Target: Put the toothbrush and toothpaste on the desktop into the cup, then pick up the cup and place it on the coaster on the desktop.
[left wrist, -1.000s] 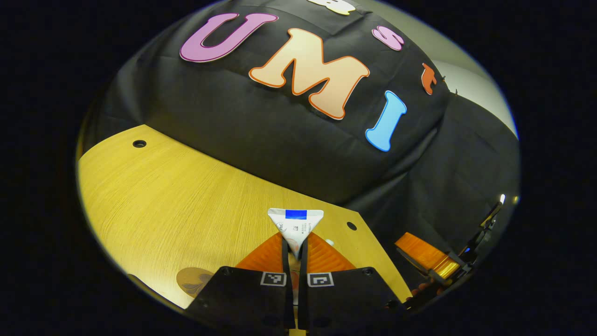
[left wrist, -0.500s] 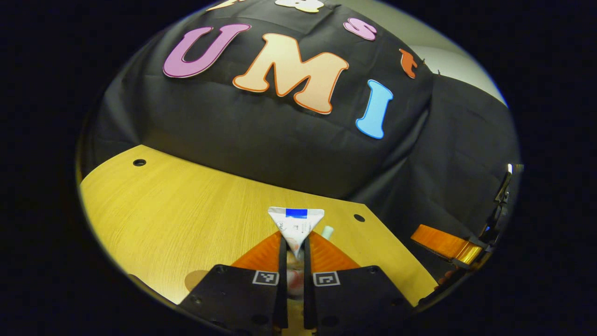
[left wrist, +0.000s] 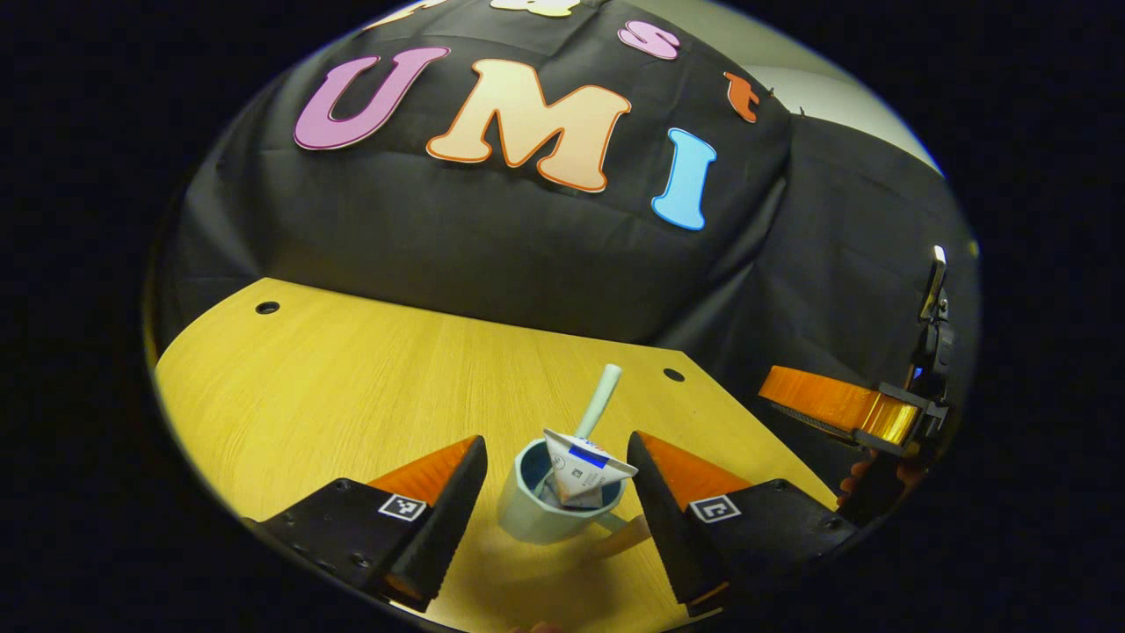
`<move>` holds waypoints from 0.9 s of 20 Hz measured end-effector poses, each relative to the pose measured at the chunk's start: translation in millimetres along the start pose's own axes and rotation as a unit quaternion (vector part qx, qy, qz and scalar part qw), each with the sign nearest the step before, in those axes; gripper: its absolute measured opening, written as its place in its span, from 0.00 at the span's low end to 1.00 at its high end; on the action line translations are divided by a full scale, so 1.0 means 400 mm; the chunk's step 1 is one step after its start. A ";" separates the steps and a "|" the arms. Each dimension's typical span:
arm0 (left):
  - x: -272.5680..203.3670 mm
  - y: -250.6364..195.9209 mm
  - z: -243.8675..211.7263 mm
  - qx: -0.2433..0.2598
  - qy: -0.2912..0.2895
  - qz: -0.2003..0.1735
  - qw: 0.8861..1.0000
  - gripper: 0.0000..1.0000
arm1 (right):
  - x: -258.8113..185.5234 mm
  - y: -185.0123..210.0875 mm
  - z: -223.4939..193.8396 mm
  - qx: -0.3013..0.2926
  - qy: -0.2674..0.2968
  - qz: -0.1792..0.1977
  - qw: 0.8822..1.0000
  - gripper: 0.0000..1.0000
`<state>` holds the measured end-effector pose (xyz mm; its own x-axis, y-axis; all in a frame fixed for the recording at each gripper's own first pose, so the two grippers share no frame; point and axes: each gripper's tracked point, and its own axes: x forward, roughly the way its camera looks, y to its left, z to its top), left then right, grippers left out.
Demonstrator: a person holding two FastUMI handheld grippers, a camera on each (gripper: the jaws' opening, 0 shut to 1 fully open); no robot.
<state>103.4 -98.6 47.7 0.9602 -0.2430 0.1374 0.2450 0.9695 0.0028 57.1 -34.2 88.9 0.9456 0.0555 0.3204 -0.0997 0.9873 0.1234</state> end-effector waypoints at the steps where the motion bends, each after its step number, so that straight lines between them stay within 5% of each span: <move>1: -0.017 0.012 0.008 0.000 -0.003 0.004 1.000 0.93 | -0.002 0.009 -0.011 -0.008 0.010 0.005 1.000 0.98; 11: -0.168 0.189 0.023 0.026 0.009 0.057 0.998 0.92 | -0.011 0.143 -0.141 -0.067 0.125 0.067 0.988 0.98; 18: -0.235 0.332 -0.018 0.012 0.033 0.109 0.993 0.92 | 0.001 0.183 -0.261 -0.087 0.225 0.070 0.968 0.98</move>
<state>46.5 52.9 28.1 0.9970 -0.0274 0.0717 0.0272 0.9996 0.0043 82.5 53.5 0.0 0.9696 0.2108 -0.1239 -0.2198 0.9734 -0.0641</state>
